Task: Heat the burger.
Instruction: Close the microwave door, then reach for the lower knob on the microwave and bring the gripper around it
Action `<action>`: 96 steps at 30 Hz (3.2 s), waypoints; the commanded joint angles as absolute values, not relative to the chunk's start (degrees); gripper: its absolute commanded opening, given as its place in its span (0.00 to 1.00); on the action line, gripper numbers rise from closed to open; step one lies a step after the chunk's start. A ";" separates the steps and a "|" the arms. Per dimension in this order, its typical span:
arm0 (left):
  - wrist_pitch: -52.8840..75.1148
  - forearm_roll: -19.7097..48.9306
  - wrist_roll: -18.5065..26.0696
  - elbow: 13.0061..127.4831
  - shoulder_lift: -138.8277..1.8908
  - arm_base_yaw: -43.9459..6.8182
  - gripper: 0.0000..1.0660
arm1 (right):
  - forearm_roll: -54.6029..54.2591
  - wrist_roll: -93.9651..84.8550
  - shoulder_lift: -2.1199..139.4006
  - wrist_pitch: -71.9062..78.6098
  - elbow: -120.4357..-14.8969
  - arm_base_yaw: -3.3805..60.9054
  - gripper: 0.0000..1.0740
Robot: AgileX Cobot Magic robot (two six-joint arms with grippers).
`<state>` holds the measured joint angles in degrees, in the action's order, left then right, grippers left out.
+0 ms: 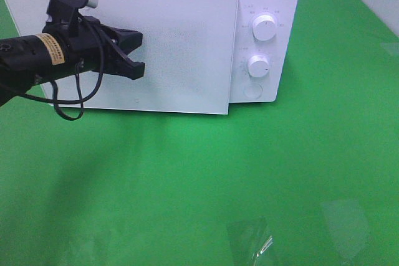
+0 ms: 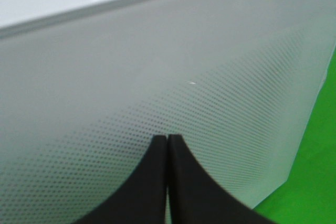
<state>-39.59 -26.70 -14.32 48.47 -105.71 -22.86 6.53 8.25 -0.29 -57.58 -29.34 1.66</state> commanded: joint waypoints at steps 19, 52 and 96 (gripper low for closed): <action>-35.52 -19.25 -13.01 62.11 -114.59 -29.22 0.00 | 6.70 7.91 -1.66 -57.64 -29.22 1.32 0.71; 3.09 -20.34 -16.90 71.73 -108.69 -41.54 0.03 | 6.76 7.96 -1.60 -57.64 -29.22 1.32 0.71; 70.59 0.00 -2.52 71.73 -87.03 -28.53 0.94 | 6.70 7.91 -1.60 -57.64 -29.22 1.32 0.71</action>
